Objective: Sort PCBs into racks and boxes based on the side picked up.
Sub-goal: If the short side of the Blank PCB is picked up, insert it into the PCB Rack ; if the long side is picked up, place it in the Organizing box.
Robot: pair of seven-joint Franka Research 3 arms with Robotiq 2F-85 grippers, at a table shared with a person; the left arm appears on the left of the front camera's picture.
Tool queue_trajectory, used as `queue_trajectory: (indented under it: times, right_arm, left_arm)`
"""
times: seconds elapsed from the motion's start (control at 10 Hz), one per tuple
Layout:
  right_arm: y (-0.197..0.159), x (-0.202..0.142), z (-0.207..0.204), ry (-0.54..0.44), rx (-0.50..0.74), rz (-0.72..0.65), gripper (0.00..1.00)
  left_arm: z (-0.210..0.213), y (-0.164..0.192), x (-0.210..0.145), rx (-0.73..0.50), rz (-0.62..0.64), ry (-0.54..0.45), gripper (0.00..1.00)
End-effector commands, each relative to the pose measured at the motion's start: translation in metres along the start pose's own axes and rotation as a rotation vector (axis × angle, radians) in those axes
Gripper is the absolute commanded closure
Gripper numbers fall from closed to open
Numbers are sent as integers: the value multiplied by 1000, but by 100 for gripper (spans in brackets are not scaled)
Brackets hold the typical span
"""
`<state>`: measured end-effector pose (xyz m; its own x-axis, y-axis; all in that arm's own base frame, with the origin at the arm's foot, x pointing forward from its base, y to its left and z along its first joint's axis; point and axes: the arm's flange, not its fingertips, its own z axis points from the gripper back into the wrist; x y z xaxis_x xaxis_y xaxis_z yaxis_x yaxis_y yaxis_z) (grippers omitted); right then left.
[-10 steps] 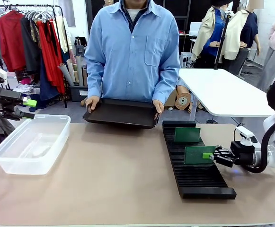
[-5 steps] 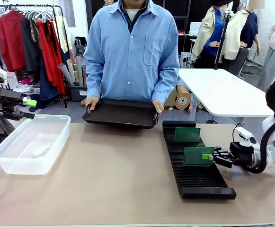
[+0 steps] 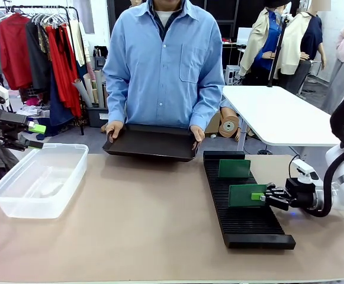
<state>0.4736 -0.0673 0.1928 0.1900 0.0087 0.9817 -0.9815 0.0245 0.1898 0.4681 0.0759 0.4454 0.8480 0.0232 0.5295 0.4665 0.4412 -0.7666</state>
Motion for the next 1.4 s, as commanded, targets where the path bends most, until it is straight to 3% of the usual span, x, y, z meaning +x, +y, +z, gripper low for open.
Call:
queue_trajectory:
  times: [0.0, 1.0, 1.1, 1.3]
  right_arm:
    - [-7, -5, -6, 20, -21, 19, 100]
    - [-16, -17, -2, -4, -33, -8, 100]
    - [-16, -16, -1, -14, -41, -11, 95]
    - [-15, -10, -1, -34, -56, -1, 61]
  left_arm:
    - [1, -2, 1, -2, -1, 1, 0]
    - [1, -2, 1, -2, -1, 1, 0]
    - [1, -2, 1, -2, -1, 1, 0]
    - [1, -2, 1, -2, -1, 1, 0]
